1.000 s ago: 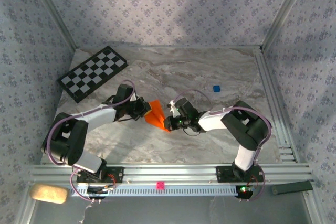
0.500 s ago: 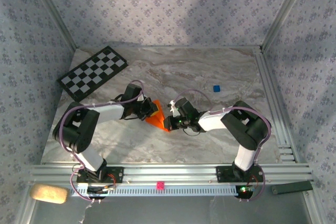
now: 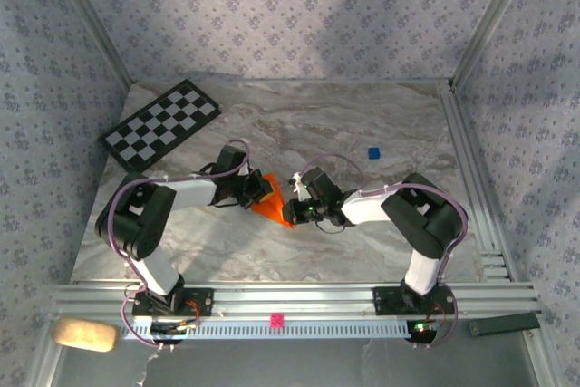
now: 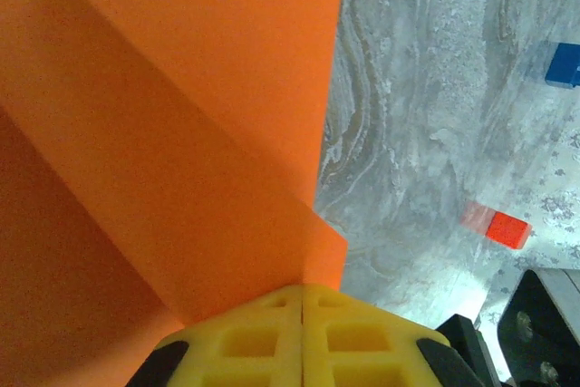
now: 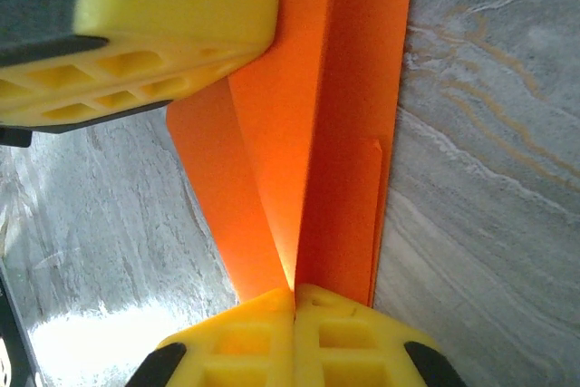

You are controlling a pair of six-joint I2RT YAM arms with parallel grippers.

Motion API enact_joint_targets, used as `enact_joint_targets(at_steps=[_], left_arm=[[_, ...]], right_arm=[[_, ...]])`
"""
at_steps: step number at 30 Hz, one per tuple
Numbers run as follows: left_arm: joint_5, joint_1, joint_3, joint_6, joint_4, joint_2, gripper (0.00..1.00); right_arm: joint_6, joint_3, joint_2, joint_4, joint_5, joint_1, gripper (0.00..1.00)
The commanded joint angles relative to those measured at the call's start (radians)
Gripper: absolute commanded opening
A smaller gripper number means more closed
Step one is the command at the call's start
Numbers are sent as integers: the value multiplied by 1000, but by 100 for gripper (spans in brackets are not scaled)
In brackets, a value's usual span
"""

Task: Fold a paper plane with a square sheet of paper (pick it up from the middle)
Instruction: Fourth fold the wing at the center of the table.

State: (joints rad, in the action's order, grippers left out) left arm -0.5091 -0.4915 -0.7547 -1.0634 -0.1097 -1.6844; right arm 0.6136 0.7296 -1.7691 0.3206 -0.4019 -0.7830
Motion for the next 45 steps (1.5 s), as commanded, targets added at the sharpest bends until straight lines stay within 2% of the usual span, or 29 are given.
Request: enact_joint_targets(at_steps=[1, 21, 39, 45], left_arm=[[19, -6, -22, 3, -7, -12, 7], [15, -11, -31, 11, -38, -53, 10], [28, -13, -48, 60, 58, -110, 9], [30, -12, -51, 69, 75, -120, 8]], right_arm=[[23, 6, -32, -94, -4, 7, 0], [49, 22, -62, -112, -21, 13, 0], [54, 19, -58, -133, -23, 22, 0], [61, 20, -26, -145, -33, 25, 6]])
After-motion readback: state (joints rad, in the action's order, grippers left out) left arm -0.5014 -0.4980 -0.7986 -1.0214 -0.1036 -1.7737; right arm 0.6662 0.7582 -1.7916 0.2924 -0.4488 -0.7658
